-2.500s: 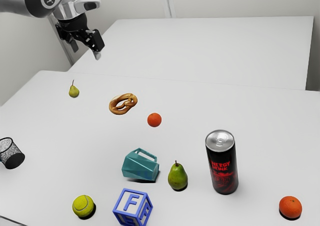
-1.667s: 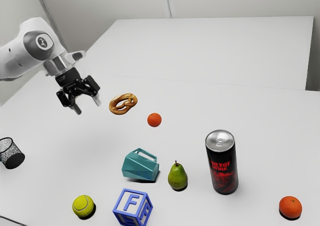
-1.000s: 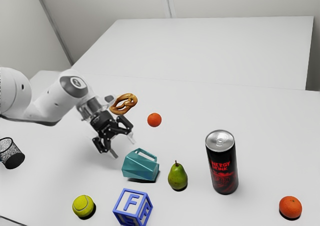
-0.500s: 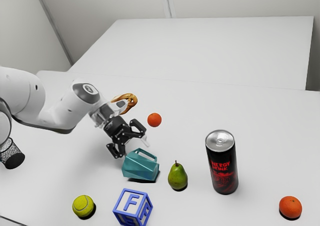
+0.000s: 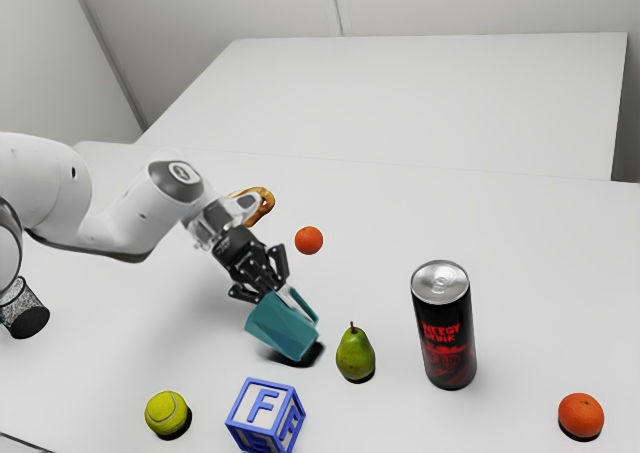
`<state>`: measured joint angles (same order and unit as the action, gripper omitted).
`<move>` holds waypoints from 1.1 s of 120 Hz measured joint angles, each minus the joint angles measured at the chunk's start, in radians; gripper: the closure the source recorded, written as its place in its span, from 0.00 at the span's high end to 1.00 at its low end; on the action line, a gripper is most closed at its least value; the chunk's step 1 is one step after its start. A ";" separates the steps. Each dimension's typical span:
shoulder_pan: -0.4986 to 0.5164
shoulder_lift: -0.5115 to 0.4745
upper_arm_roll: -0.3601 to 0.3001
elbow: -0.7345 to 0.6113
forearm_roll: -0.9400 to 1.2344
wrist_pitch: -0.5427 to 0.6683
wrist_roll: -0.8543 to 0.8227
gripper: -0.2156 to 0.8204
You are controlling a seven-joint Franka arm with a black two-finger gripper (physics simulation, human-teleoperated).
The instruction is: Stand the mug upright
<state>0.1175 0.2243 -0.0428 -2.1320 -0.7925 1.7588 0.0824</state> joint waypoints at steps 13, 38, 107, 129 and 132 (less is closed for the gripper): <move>-0.012 -0.007 -0.006 0.004 0.002 0.001 -0.009 0.06; -0.068 -0.113 -0.007 0.005 0.131 0.012 -0.038 0.04; -0.151 -0.179 -0.008 0.037 0.786 0.221 -0.087 0.04; -0.144 -0.171 -0.008 0.035 0.859 0.278 -0.093 0.04; -0.144 -0.168 -0.008 0.035 0.864 0.283 -0.093 0.04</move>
<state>-0.0263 0.0564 -0.0505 -2.0971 0.0716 2.0418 -0.0108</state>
